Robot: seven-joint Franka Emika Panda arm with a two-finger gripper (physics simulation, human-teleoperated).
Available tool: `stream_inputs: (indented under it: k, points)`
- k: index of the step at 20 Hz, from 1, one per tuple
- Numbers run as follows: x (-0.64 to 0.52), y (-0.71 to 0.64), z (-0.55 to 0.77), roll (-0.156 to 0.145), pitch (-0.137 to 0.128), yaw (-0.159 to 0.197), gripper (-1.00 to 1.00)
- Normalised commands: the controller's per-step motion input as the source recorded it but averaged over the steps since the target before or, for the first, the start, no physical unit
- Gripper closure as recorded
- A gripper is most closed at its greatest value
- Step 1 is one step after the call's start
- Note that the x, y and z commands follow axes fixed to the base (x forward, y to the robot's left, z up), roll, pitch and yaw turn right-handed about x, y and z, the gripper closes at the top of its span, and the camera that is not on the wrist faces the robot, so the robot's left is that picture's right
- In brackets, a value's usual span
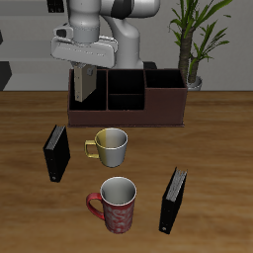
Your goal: Place the yellow book into the back desk caddy's right compartment
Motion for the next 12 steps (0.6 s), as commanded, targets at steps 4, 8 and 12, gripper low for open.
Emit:
stream_inputs:
  k: [4,8,12]
  points:
    - [-0.20,0.34,0.23,0.039,-0.024,0.032,1.00]
    - [-0.20,0.24,0.19,0.029,0.003,0.007,1.00]
    - [-0.35,0.43,0.41,0.028,-0.054,0.016,1.00]
